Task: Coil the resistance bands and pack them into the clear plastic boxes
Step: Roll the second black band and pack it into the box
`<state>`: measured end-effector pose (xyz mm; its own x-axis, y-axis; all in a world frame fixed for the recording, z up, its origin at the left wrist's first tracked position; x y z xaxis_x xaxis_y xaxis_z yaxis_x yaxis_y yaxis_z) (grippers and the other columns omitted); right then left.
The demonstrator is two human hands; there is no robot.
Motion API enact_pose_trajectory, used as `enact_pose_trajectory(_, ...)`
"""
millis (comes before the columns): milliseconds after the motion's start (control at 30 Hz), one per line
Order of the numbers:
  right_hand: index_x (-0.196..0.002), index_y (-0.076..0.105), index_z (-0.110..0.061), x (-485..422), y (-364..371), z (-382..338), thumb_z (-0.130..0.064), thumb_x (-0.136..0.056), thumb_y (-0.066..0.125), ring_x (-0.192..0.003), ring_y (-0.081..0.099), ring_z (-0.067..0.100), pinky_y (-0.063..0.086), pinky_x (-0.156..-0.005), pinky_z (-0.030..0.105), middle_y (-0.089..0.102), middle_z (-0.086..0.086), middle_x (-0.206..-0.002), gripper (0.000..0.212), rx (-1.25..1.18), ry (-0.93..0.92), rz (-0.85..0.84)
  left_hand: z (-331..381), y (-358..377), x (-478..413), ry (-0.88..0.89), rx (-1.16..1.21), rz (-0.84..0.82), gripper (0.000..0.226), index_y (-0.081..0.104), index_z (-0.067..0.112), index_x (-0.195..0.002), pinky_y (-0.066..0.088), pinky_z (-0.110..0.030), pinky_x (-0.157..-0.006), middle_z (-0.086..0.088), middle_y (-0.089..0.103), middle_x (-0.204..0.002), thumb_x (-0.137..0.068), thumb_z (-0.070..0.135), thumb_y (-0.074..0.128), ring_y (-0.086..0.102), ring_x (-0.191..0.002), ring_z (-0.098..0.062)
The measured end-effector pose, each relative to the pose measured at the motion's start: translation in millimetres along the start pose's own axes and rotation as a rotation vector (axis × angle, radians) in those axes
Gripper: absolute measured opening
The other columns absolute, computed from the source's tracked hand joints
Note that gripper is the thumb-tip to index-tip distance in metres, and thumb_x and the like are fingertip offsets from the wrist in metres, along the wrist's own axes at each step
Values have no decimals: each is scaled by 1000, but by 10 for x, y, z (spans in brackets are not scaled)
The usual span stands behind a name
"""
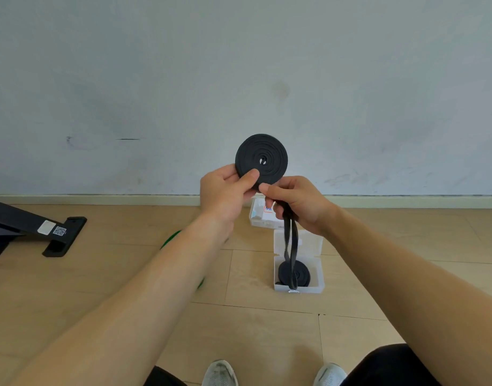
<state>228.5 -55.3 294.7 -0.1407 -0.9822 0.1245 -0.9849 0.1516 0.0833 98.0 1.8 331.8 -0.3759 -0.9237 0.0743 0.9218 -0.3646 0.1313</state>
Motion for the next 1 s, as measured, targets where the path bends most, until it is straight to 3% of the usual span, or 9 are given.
enact_pose_trajectory(167,-112,67,0,58,3,50,-18,-103,50,-81,69,25,55,-70,29,75,16,-100,25,-3,115,-155,274,-49,-54,111,-227,-143,23,73,15,-106,62,-31,-81,-3,80,-96,-88,0,74,77,-92,-18)
enact_pose_trajectory(300,-129,53,13,16,131,89,-21,-94,50,-97,69,37,54,-90,43,72,21,-104,49,-75,144,-230,324,-55,-65,114,-290,-189,24,73,19,-101,61,-26,-76,3,80,-91,-87,0,75,77,-88,-15)
enact_pose_trajectory(400,-127,53,15,-22,157,91,-16,-89,47,-92,69,41,54,-93,48,69,24,-96,49,-121,122,-181,338,-33,-54,126,-304,-187,24,73,18,-102,62,-28,-77,1,80,-91,-86,0,75,77,-87,-16)
enact_pose_trajectory(533,-101,61,8,-30,180,86,-10,-97,38,-89,69,42,54,-91,49,70,28,-91,29,-71,103,-129,387,-47,-62,134,-312,-149,24,73,17,-105,62,-29,-78,2,80,-92,-87,2,76,77,-88,-15)
enact_pose_trajectory(700,-112,62,1,-4,196,-8,-18,-104,41,-81,67,34,56,-92,51,69,21,-83,29,-15,34,-107,423,-85,-74,123,-298,-115,23,73,15,-107,63,-32,-80,-2,80,-94,-87,3,76,77,-89,-17)
enact_pose_trajectory(800,-124,67,-9,-17,190,-22,-24,-87,49,-103,68,34,50,-102,48,74,14,-108,44,-24,47,-116,472,-113,-78,134,-286,-93,23,73,14,-106,63,-30,-78,-2,80,-94,-86,3,77,77,-88,-17)
enact_pose_trajectory(867,-128,67,-18,-41,184,-28,-23,-74,50,-116,64,22,46,-105,42,72,1,-122,57,60,33,-125,504,-121,-71,136,-278,-97,24,73,11,-109,62,-28,-76,-3,80,-95,-87,3,76,77,-88,-17)
enact_pose_trajectory(1000,-129,67,-22,-62,174,-43,-20,-75,53,-129,55,15,34,-116,47,68,-8,-130,56,120,-21,-114,547,-114,-58,152,-274,-121,29,72,5,-116,62,-27,-75,-5,80,-96,-87,2,75,77,-89,-18)
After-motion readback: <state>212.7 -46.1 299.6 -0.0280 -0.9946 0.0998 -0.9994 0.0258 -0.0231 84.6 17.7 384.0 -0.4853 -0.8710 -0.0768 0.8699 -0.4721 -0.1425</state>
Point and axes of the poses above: each hand's wrist, its own x-axis away from the middle knuckle, its own y-axis out of the palm, z = x × y, the point moved 8 cm from there along -x, towards the middle knuckle
